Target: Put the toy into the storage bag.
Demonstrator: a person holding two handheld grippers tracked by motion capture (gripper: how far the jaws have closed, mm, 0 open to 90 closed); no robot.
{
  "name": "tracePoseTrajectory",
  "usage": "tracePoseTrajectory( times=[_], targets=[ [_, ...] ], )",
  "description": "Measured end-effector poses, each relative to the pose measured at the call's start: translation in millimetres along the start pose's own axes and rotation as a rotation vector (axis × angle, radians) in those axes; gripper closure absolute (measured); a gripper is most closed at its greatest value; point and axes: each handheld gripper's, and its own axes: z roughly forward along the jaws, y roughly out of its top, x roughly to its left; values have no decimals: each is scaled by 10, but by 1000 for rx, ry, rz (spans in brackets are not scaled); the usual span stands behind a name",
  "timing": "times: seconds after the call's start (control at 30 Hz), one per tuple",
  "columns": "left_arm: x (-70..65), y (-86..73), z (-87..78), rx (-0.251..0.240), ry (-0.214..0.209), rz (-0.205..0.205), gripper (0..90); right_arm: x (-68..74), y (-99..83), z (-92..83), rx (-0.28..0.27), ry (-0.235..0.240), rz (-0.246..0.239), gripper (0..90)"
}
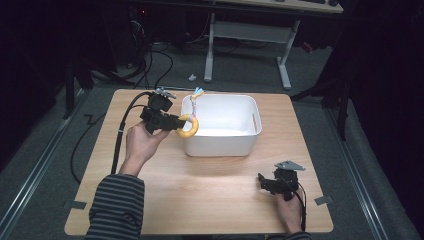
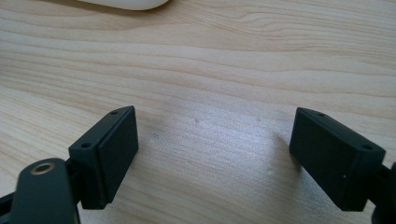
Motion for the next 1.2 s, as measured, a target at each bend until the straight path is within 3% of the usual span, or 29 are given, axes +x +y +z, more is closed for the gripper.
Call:
tracePoseTrajectory(
  times=[0.27,1.2],
  targets=[
    [-13,156,233,36,-10,-9,684,6,0,0,0,1,1,154],
    [-100,322,766,96,6,15,683,11,1,0,2,3,-1,154]
  ],
)
